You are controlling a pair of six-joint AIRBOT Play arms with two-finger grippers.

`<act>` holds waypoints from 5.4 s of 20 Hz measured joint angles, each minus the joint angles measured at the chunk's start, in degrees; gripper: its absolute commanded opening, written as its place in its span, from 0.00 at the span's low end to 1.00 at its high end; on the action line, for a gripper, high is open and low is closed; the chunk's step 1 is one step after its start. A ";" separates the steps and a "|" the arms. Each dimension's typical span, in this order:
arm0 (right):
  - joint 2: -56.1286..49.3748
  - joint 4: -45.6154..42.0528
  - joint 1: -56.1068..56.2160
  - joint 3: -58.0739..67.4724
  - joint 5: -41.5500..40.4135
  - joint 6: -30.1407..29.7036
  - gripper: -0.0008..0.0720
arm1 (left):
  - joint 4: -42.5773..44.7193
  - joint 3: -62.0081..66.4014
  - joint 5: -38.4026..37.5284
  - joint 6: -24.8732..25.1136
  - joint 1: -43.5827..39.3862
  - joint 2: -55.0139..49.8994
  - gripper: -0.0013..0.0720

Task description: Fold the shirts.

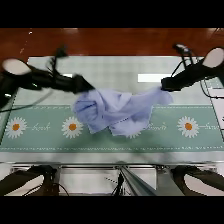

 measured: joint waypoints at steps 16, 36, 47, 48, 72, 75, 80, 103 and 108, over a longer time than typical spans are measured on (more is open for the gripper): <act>39.39 -5.64 -4.28 11.15 -6.43 7.96 0.04 | 16.04 34.64 5.16 -11.98 21.18 24.70 0.05; 29.24 4.68 -4.17 2.69 29.83 14.03 0.04 | 29.20 17.75 -21.27 -12.66 19.74 22.36 0.05; -5.20 15.63 -4.28 -8.44 0.39 3.74 0.04 | 25.29 11.10 3.93 -7.76 11.02 -6.19 0.05; -7.13 16.24 -4.28 -8.52 -3.65 3.61 0.04 | 25.07 11.04 6.62 -7.74 9.92 -8.46 0.05; -12.15 14.29 -6.47 -8.76 -15.93 4.07 0.04 | 29.57 2.49 -20.92 -15.78 17.86 1.11 0.95; -12.11 14.03 -6.47 -8.76 -15.26 2.95 0.04 | 26.16 -13.33 -18.08 -16.92 14.86 7.39 0.95; -12.09 13.60 -6.47 -8.76 -13.35 0.83 0.04 | 23.34 -31.52 -10.64 -19.52 7.30 10.43 0.95; -8.90 19.04 -10.40 -8.76 -12.87 -1.27 0.04 | 16.22 -28.41 20.70 -26.18 -9.62 17.27 0.04; 2.60 37.27 -18.47 -8.76 -15.52 -3.43 0.04 | 21.40 -11.06 19.91 -26.62 1.92 31.30 0.05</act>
